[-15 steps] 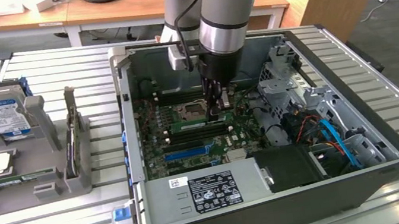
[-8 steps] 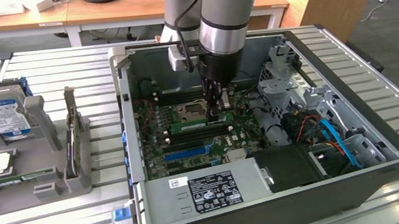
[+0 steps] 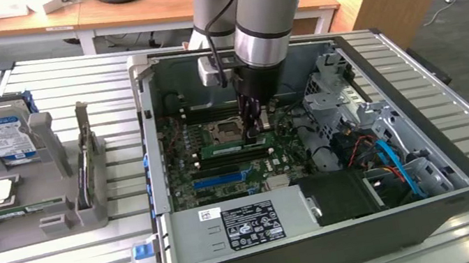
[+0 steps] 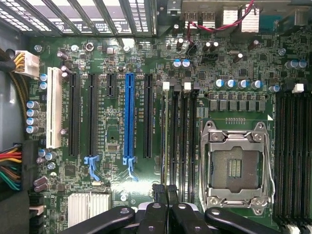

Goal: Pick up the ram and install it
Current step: 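Insert the ram into the slot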

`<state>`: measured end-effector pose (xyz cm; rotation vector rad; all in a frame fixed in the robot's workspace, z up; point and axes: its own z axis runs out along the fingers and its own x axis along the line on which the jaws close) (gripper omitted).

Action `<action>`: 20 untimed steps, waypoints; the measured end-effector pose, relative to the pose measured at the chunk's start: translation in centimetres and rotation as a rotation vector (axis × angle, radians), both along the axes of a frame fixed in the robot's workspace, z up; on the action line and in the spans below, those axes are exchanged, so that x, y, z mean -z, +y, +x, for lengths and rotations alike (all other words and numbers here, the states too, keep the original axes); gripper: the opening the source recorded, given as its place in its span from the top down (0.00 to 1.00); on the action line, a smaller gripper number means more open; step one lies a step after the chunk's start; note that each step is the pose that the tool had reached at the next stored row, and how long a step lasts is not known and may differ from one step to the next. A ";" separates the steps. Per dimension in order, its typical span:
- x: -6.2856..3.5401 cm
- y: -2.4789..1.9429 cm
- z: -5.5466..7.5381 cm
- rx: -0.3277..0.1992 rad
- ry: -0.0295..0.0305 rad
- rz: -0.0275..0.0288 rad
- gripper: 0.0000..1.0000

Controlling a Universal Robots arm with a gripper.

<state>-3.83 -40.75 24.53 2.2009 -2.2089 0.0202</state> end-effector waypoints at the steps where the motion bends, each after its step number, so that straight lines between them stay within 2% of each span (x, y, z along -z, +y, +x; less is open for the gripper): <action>1: 0.00 0.00 0.0 0.000 0.0000 -0.0001 0.88; 12: 0.04 0.01 -0.1 0.000 -0.0001 0.0002 0.88; 20: 0.55 0.01 -0.1 0.000 -0.0001 0.0003 0.88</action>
